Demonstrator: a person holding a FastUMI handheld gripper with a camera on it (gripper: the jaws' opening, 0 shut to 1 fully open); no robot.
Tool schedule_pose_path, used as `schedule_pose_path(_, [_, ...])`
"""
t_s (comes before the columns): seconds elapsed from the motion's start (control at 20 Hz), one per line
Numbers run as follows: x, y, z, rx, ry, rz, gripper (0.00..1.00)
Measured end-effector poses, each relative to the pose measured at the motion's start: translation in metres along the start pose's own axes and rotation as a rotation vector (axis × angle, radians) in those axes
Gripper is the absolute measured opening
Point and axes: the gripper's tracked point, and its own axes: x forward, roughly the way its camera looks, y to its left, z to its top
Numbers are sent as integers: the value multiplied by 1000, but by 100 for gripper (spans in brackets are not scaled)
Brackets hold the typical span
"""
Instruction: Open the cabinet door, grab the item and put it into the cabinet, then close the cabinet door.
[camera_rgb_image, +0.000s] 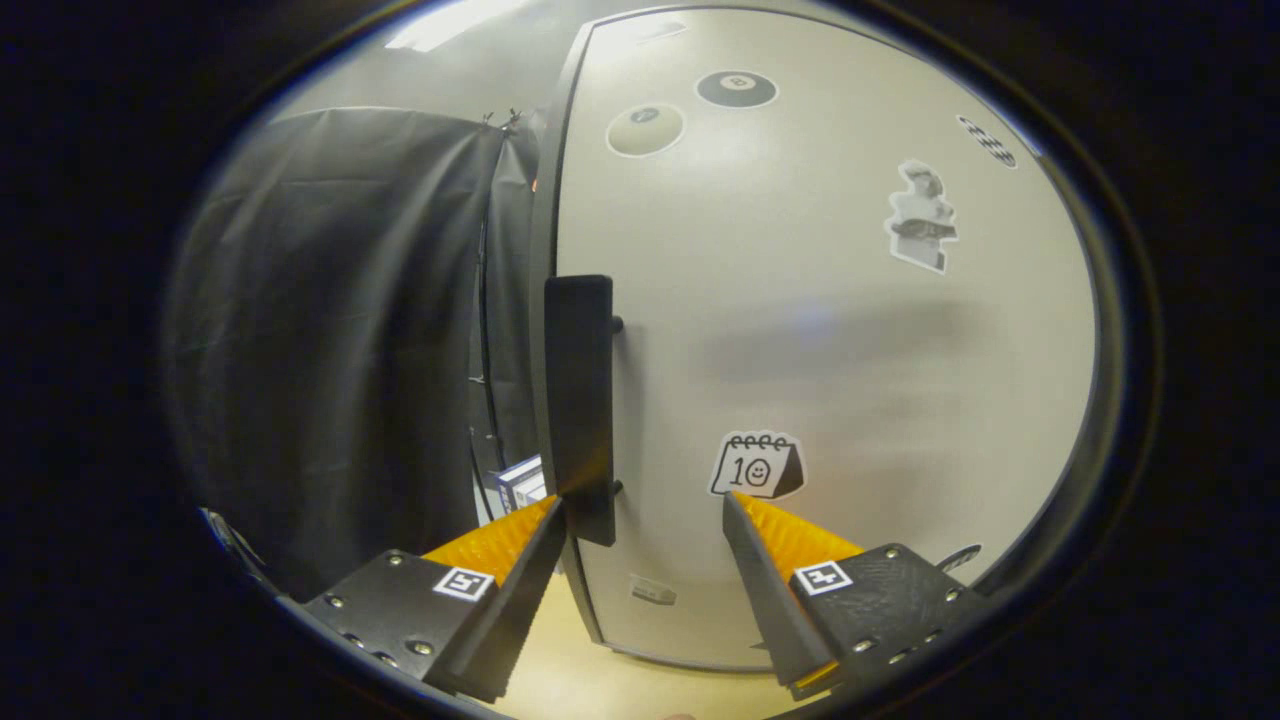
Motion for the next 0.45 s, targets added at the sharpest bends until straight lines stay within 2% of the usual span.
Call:
schedule_pose_path(0.2, [-12, 6, 12, 12, -40, 27, 94])
schedule_pose_path(0.45, [-51, 10, 37, 20, -107, 73, 93])
